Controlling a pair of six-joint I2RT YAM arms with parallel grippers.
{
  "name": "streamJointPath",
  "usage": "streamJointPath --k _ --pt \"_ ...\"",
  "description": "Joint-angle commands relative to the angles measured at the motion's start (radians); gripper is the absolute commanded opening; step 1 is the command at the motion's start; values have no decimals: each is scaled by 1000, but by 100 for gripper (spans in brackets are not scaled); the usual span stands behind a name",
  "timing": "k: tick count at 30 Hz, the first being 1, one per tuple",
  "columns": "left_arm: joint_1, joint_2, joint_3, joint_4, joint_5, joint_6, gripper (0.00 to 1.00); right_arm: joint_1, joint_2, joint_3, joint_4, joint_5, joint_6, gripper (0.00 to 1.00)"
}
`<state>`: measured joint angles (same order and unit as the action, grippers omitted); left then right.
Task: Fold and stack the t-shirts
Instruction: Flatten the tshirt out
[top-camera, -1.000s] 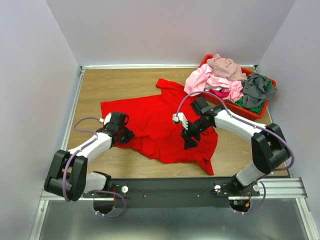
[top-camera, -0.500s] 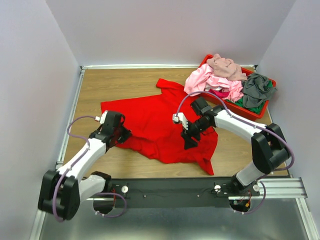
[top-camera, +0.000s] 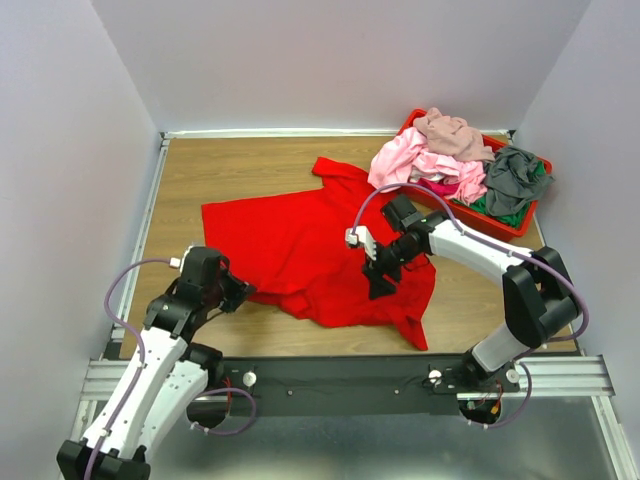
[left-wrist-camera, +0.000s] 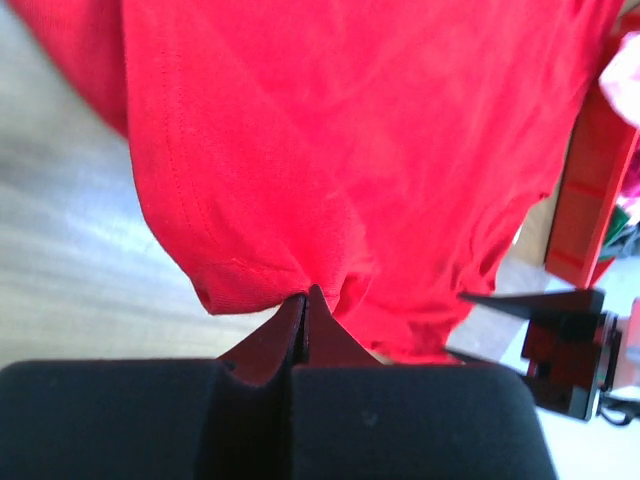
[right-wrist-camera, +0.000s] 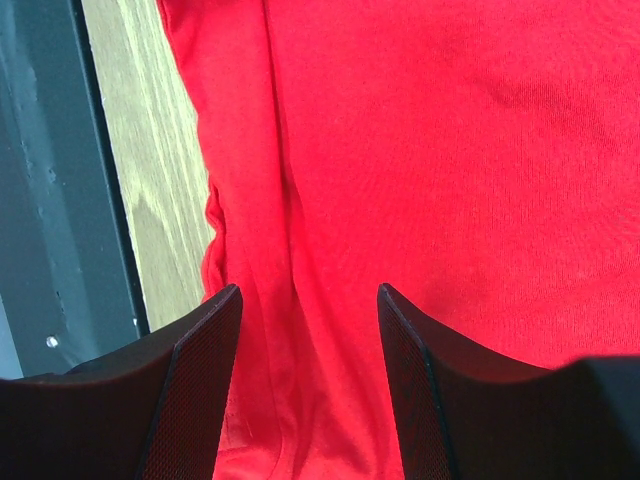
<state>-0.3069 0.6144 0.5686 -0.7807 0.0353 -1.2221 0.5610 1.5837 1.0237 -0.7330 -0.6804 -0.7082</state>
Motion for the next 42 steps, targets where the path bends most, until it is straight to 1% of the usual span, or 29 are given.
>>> streamJointPath --k 1,2,3,4,9,13,15,18,19,20,23,25,28,29,30,31,32,33,34,35,36,37,38,40,41,42 --pt "5 -7 62 -120 77 -27 0 0 -28 -16 7 19 -13 64" --pt "5 5 74 -127 77 -19 0 0 -31 -16 7 21 -14 64" --pt "5 34 136 -179 83 -2 0 0 -36 -20 6 22 -13 64" --pt "5 44 137 -180 80 4 0 0 -36 -20 6 22 -13 64" --pt "5 50 275 -279 90 -2 0 0 -36 -22 6 27 -13 64" --pt "5 25 306 -338 149 -5 0 0 -31 -20 6 27 -5 64" --pt "5 5 292 -339 196 -14 0 0 -30 -19 4 27 -4 64" --pt "5 -33 258 -338 251 -24 7 0 -31 -19 4 27 -2 64" --pt "5 -47 254 -339 276 -19 13 0 -30 -17 4 27 -2 64" --pt "5 -51 251 -341 285 -17 15 0 -30 -19 4 27 -2 64" --pt "5 -64 298 -342 305 -17 22 0 -25 -17 4 28 -1 64" --pt "5 -56 335 -341 304 -7 26 0 -21 -17 4 30 0 64" --pt "5 -41 393 -338 267 19 29 0 -14 -17 4 38 -2 64" --pt "3 -29 401 -333 230 36 33 0 -11 -16 4 44 1 64" --pt "5 -25 401 -303 213 82 36 0 -11 -14 6 54 3 64" --pt "5 -25 390 -272 200 108 41 0 -14 -14 3 59 1 64" --pt "5 -30 354 -153 189 183 44 0 -16 -14 1 74 3 64" --pt "5 -38 328 -85 189 214 47 0 -16 -16 -2 82 3 64" --pt "5 -59 297 -19 180 234 55 0 -22 -14 -8 93 4 65" --pt "5 -73 263 145 183 271 58 0 -33 -14 -9 123 7 65" --pt "5 -103 187 234 193 323 59 -1 -45 -17 -20 137 16 65" --pt "5 -113 153 311 198 346 60 -1 -56 -22 -29 149 16 66" --pt "5 -117 125 454 199 373 61 -1 -88 -28 -40 172 16 66" --pt "5 -108 91 552 178 450 62 -3 -119 -56 -65 195 3 67" --pt "5 -72 91 617 154 472 64 -3 -140 -59 -109 224 -8 67" --pt "5 -49 94 645 146 505 64 -3 -149 -62 -135 243 -16 68"
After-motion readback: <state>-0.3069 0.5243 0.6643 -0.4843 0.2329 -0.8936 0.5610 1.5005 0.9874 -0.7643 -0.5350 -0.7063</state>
